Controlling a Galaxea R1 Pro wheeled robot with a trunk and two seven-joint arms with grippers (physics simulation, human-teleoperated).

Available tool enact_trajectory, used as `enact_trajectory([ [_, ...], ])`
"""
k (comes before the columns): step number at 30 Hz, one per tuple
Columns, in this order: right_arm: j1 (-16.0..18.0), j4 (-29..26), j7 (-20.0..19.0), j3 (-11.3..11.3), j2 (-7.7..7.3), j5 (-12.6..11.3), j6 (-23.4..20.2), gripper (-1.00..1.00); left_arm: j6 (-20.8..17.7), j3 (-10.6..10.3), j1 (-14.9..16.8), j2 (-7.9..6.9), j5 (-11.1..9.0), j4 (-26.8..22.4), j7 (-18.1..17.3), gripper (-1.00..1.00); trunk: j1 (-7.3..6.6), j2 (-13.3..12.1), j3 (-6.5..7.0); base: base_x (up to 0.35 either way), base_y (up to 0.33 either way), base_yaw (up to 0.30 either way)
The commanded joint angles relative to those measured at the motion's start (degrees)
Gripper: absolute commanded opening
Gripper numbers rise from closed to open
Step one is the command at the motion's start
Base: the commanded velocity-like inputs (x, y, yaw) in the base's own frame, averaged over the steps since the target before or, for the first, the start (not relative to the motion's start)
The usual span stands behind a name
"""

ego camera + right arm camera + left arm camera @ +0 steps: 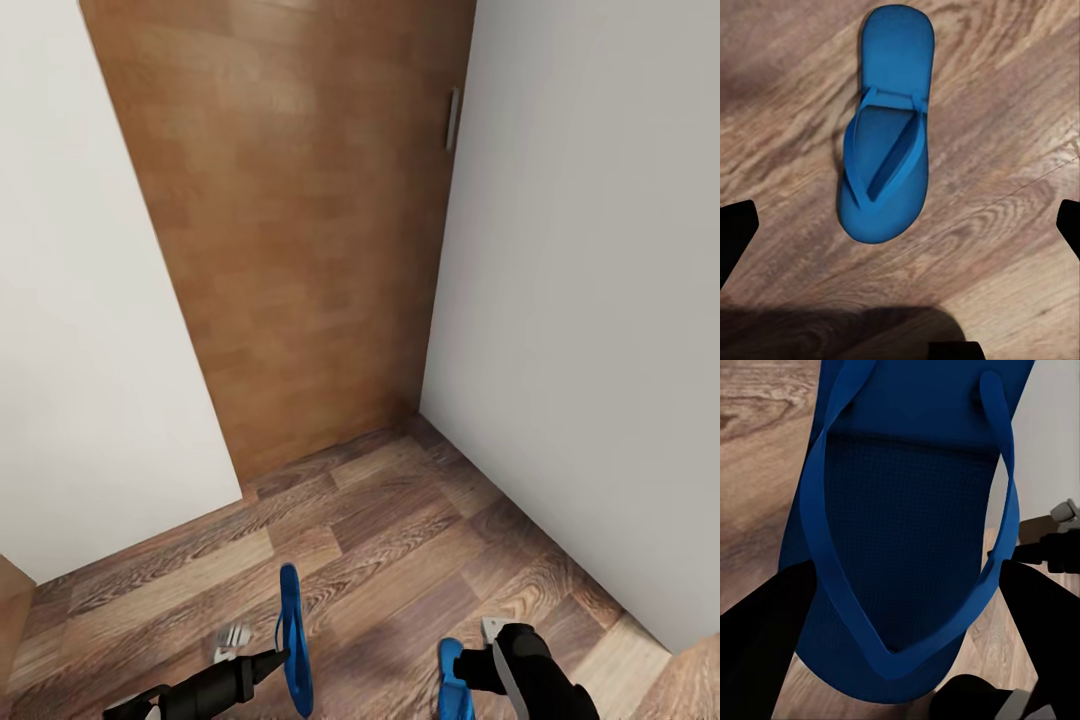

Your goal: In the bedroom, move the book from the bed onto either nightstand, and place the two sandals side by side next to the bed.

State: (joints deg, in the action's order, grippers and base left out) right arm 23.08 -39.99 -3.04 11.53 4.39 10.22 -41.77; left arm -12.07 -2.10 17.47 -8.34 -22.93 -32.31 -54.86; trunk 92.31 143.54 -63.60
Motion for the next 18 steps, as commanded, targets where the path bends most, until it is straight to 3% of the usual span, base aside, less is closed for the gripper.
enact_trajectory([
  [1,0.0,-0.1,-0.3,0.2,0.08,0.5,-0.2,1.0,-0.6,-0.2,0.0,-0.07,-0.6,0.0,-0.1,-1.0,0.01,0.0,-0.28,0.0,0.0,0.0],
  [8,0.0,-0.1,-0.4,-0.3,0.16,0.5,-0.2,1.0,-0.6,-0.3,0.0,-0.01,-0.6,0.0,0.0,-1.0,0.19,0.1,-1.83,0.0,0.0,0.0],
  [11,0.0,-0.2,-0.4,-3.5,0.17,0.5,-0.2,1.0,-0.6,-0.2,0.0,-0.01,-0.7,0.0,0.0,-1.0,0.27,0.2,-2.49,0.0,0.0,0.0],
  [18,0.0,-0.1,-0.4,-4.6,0.18,0.5,-0.2,1.0,-0.6,-0.3,0.0,-0.01,-0.7,0.0,0.0,-1.0,0.45,0.3,-4.04,0.0,0.0,0.0],
])
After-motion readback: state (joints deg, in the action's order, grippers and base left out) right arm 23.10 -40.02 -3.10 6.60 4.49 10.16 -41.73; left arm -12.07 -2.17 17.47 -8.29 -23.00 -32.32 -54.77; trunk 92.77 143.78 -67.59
